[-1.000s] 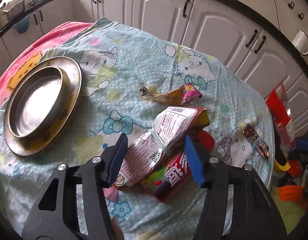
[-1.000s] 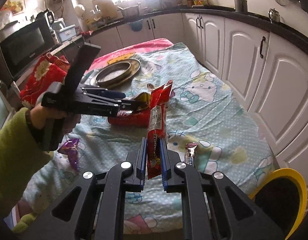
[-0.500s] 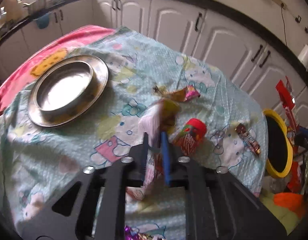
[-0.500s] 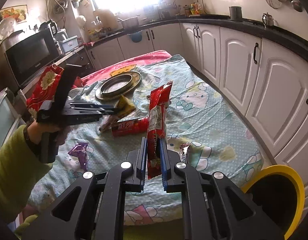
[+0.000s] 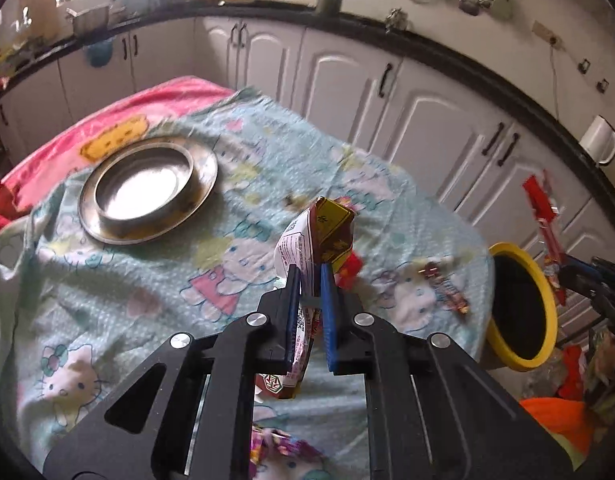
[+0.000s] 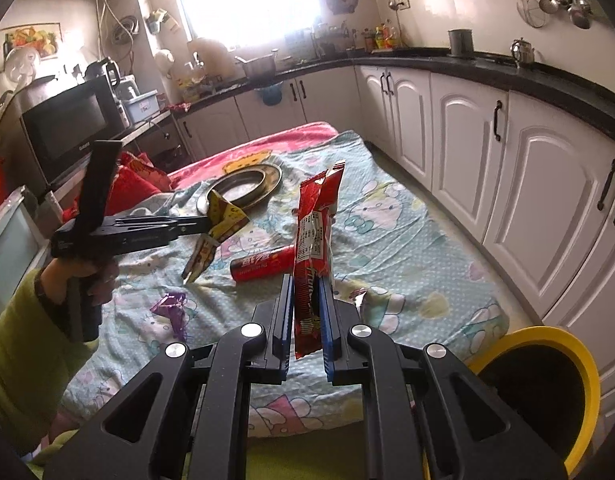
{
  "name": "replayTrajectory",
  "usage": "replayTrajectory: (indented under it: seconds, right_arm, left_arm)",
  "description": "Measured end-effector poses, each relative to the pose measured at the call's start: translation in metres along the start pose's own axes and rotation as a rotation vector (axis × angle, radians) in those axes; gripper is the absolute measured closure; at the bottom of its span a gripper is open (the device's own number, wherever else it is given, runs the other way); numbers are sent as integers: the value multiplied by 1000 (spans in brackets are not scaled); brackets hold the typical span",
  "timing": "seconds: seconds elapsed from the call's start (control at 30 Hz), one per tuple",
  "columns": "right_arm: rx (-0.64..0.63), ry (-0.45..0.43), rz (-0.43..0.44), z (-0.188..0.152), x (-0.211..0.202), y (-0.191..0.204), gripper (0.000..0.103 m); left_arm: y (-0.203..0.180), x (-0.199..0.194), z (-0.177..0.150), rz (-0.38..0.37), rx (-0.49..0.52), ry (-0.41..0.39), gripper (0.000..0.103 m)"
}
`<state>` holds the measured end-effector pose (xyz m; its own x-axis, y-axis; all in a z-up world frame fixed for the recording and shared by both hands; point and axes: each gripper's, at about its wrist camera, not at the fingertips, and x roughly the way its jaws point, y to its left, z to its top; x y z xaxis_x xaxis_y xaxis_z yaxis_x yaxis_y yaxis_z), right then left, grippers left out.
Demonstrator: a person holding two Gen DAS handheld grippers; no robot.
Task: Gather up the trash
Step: 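Carry the red wrapper and white snack bag over the yellow bin with both tools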
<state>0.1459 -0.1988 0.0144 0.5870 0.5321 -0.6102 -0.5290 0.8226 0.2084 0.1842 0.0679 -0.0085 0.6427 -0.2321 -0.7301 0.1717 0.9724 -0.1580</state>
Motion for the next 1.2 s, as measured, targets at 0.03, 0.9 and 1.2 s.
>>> replayTrajectory:
  seconds: [0.03, 0.9, 1.2]
  right_arm:
    - [3, -8, -5, 0, -3, -2, 91]
    - [149, -142, -154, -17, -79, -72, 91]
    - [191, -121, -232, -41, -90, -100, 91]
  left_arm:
    - [-6, -4, 1, -7, 11, -11, 97]
    - [-175, -1, 4, -223, 243, -59, 97]
    - [-205, 13, -2, -273, 265, -38, 97]
